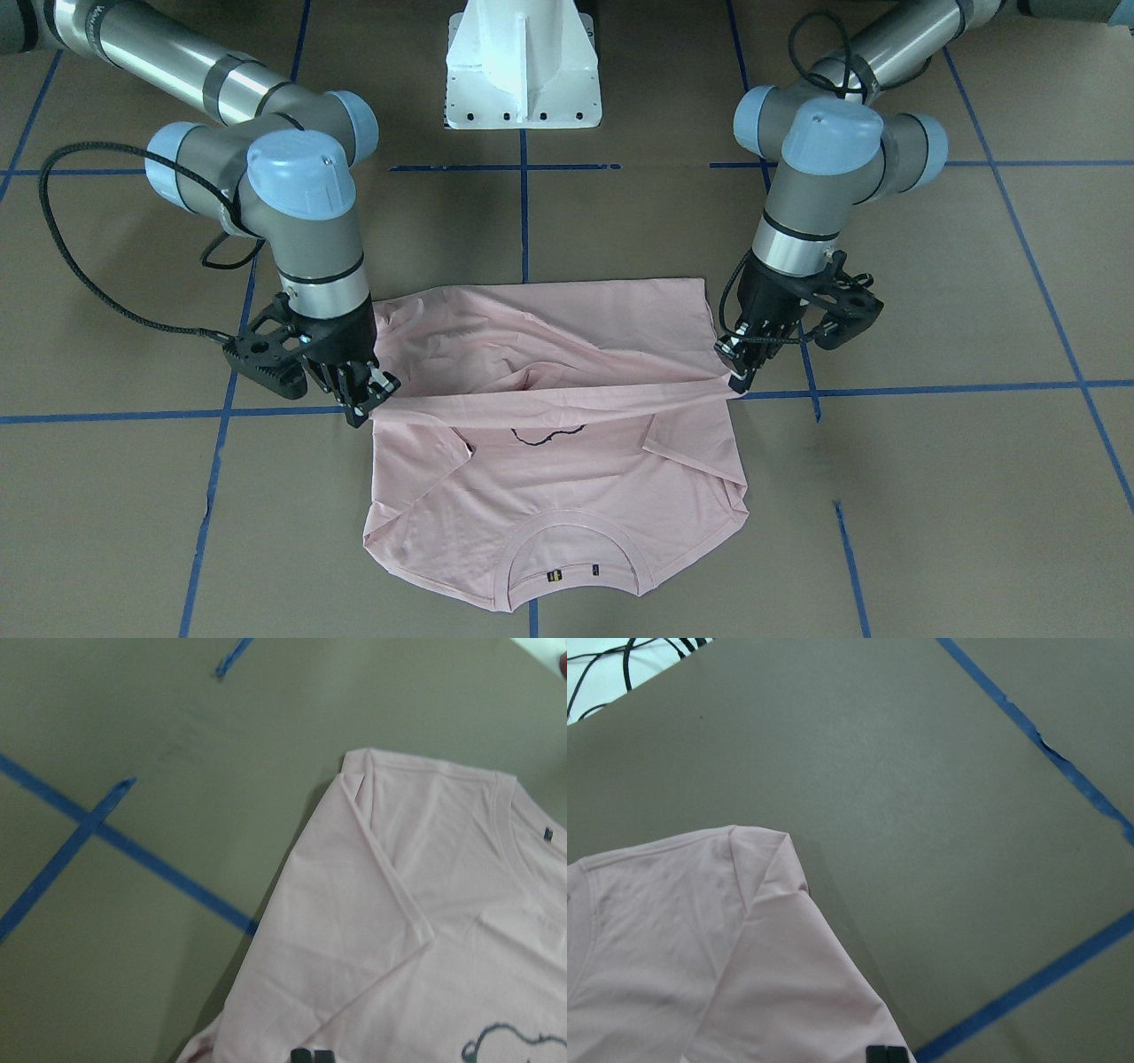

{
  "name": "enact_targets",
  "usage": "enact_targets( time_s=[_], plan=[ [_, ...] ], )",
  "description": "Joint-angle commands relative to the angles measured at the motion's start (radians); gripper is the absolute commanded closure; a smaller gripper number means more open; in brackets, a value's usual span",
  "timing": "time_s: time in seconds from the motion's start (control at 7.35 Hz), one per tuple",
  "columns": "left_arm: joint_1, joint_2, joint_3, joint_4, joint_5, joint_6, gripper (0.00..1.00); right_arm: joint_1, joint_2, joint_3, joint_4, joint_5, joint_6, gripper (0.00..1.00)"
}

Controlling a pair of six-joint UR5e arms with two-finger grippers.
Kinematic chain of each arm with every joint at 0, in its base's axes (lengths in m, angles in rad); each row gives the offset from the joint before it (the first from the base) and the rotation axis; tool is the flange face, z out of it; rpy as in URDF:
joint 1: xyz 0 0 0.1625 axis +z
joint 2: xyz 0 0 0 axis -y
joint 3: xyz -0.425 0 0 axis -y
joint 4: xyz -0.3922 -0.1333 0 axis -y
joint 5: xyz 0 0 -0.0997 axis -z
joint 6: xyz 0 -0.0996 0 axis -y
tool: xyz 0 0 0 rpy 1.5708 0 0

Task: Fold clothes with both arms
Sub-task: 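Lift the hem with both grippers and fold it toward the collar, then lay the hem near the collar and open both grippers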

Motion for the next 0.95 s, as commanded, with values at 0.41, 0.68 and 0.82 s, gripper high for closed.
enact_targets(
  time_s=[0.41, 0.68, 0.82],
  plan=[
    [-0.081, -0.096, 0.217, -0.144, 0.023, 0.114, 1.0, 0.066, 0.193, -0.366, 0.136, 0.009, -0.039, 1.0],
    [-0.08, -0.114, 0.27, -0.182, 0.022, 0.112, 1.0, 0.08, 0.214, -0.396, 0.136, 0.009, -0.041, 1.0],
    [-0.078, -0.123, 0.312, -0.231, 0.022, 0.114, 0.96, 0.08, 0.216, -0.404, 0.137, 0.009, -0.041, 1.0]
  ],
)
